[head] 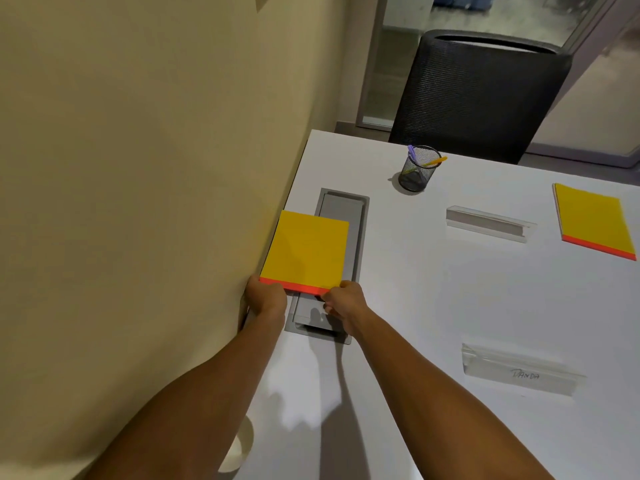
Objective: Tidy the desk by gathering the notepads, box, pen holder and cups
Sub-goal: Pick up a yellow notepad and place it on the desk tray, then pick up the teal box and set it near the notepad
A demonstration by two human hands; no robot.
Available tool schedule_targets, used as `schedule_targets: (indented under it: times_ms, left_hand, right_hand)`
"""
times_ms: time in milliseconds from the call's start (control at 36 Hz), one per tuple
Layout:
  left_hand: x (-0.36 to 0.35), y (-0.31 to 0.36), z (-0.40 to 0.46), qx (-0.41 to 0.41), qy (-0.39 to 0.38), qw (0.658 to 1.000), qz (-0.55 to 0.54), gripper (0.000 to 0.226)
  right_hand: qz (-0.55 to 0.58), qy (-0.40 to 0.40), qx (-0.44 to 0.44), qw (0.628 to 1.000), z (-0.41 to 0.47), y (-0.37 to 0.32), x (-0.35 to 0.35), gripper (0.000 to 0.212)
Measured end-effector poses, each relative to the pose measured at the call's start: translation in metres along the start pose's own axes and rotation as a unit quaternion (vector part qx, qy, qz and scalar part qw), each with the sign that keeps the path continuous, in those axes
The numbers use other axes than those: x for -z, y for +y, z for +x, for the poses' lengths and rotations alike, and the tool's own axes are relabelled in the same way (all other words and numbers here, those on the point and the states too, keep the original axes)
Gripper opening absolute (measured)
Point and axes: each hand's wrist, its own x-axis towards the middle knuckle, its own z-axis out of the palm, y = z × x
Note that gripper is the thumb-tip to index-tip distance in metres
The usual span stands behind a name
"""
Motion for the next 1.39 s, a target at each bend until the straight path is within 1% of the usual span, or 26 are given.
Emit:
schedule_targets:
  times_ms: [56, 111, 167, 222, 306, 389, 472, 528, 611, 694, 806, 917, 1028, 1111, 1306, 1389]
  left_hand:
    - [0.0, 0.0, -0.001, 0.006, -0.005, 1.0, 0.001, 0.037]
    - [0.0, 0.001, -0.005, 0.008, -0.015, 1.0, 0.001, 0.046]
    - [0.001, 0.003, -0.007, 0.012, -0.028, 1.0, -0.008, 0.054]
    - [0.003, 0.004, -0.009, 0.007, -0.031, 0.999, -0.013, 0.057]
    - [0.006, 0.004, -0.01, -0.008, -0.033, 0.999, 0.003, 0.057]
    - [0.009, 0.006, -0.019, -0.027, -0.031, 0.999, 0.024, 0.057]
    - [0.014, 0.009, -0.036, -0.098, -0.039, 0.993, 0.054, 0.053]
    - [0.018, 0.006, -0.048, -0.149, -0.065, 0.983, 0.079, 0.045]
    - [0.026, 0.004, -0.067, -0.2, -0.107, 0.967, 0.112, 0.036]
    - [0.036, 0.004, -0.089, -0.218, -0.133, 0.957, 0.14, 0.036]
    - [0.048, -0.002, -0.126, -0.278, -0.158, 0.939, 0.125, 0.038]
    - [0.055, -0.008, -0.166, -0.279, -0.189, 0.933, 0.124, 0.039]
    - [0.058, -0.017, -0.208, -0.317, -0.218, 0.914, 0.131, 0.038]
    - [0.059, -0.024, -0.245, -0.307, -0.234, 0.914, 0.124, 0.04]
    - [0.06, -0.047, -0.339, -0.3, -0.269, 0.912, 0.074, 0.036]
    - [0.057, -0.058, -0.375, -0.324, -0.281, 0.9, 0.082, 0.037]
  right_hand:
    - [-0.006, -0.002, -0.004, 1.0, -0.002, 0.001, 0.001, 0.018]
    - [-0.008, -0.011, -0.01, 1.0, -0.008, 0.002, 0.004, 0.02]
    - [-0.011, -0.014, -0.012, 1.0, -0.014, 0.003, 0.008, 0.017]
    - [-0.017, -0.012, -0.005, 1.0, -0.016, 0.004, 0.009, 0.018]
    - [-0.026, -0.005, 0.008, 1.0, -0.017, 0.008, 0.01, 0.034]
    - [-0.001, -0.016, 0.011, 1.0, -0.03, 0.008, 0.017, 0.057]
    - [-0.005, -0.026, 0.019, 0.999, -0.046, 0.009, 0.023, 0.066]
    - [-0.002, -0.02, 0.025, 0.999, -0.058, 0.012, 0.027, 0.061]
    - [-0.006, -0.01, 0.037, 0.999, -0.076, 0.018, 0.034, 0.054]
    - [-0.013, -0.002, 0.048, 0.999, -0.099, 0.024, 0.043, 0.051]
    - [0.01, 0.005, 0.062, 0.998, -0.138, 0.035, 0.063, 0.045]
    - [0.029, 0.018, 0.07, 0.997, -0.176, 0.051, 0.089, 0.044]
    - [0.034, 0.035, 0.085, 0.995, -0.216, 0.063, 0.12, 0.042]
    - [0.03, 0.044, 0.095, 0.994, -0.248, 0.075, 0.144, 0.041]
    - [0.057, 0.012, 0.114, 0.992, -0.323, 0.109, 0.207, 0.037]
    - [0.046, 0.007, 0.136, 0.99, -0.349, 0.121, 0.235, 0.036]
